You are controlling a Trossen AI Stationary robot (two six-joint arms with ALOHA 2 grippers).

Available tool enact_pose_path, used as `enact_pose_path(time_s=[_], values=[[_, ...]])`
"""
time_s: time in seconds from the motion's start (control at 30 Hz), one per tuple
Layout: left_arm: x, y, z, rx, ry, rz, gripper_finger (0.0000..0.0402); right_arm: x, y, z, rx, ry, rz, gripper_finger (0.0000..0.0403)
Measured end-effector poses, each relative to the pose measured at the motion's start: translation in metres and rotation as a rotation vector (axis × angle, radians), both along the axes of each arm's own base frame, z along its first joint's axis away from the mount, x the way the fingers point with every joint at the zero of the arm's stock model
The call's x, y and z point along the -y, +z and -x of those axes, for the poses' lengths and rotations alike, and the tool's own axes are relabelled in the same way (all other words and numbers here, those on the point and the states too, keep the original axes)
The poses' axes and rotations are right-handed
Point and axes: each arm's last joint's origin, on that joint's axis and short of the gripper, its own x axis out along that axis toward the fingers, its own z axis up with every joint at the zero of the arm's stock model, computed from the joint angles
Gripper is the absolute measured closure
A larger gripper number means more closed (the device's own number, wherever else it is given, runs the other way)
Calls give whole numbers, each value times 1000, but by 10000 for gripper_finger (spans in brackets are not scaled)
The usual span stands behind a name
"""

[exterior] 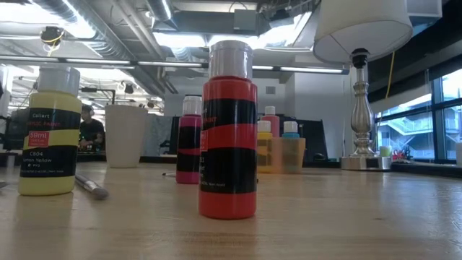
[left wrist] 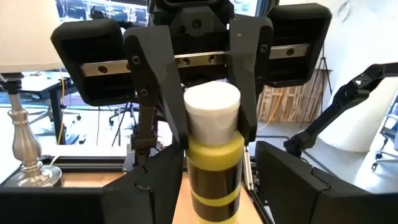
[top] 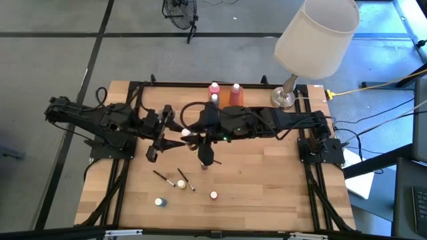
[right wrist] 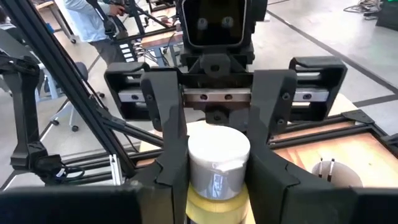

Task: Pick & Place Paint Supplies
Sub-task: Put the top small light yellow paint bottle into the orange bin

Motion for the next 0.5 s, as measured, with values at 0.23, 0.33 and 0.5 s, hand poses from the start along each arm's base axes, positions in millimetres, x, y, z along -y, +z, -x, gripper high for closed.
enact_pose_path(time_s=[0.23,0.33,0.5], values=[[-3,5,11,26,-4,-12,207,1,0,7,-47,-37,1,281],[-5,12,20,68,0,-16,208,1,0,10,-58,-60,9,281],[-6,12,25,72,10,-42,208,1,12,27,-62,-109,23,281]])
